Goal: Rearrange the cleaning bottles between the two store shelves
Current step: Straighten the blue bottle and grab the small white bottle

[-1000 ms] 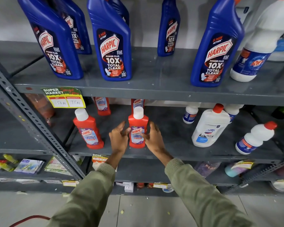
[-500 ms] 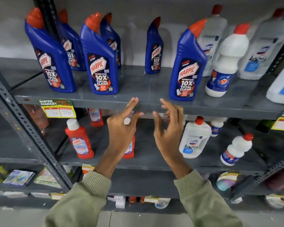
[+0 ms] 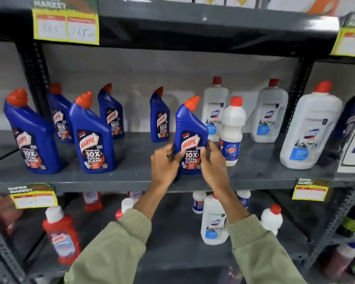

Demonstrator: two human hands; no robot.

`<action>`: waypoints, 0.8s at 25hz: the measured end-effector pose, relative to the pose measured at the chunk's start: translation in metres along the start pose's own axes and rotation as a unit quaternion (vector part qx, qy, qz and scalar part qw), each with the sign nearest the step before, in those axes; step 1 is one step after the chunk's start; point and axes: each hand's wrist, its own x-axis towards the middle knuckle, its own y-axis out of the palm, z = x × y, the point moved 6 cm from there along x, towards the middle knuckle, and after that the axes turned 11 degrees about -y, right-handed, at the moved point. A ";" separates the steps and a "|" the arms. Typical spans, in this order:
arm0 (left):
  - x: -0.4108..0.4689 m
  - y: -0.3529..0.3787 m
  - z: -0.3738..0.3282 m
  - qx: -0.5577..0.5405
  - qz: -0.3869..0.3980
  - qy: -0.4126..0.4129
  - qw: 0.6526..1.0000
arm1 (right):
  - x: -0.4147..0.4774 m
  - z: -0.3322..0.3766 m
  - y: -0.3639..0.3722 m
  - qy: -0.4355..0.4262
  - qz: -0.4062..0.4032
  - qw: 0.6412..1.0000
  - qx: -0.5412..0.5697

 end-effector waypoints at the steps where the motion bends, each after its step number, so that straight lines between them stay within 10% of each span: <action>1: 0.001 0.001 0.004 -0.001 -0.002 -0.007 1.000 | 0.000 -0.002 0.001 0.006 0.006 1.000 0.007; 20: 0.029 -0.112 0.028 0.092 -0.066 -0.051 0.992 | 0.003 0.040 0.098 -0.001 0.060 0.997 0.040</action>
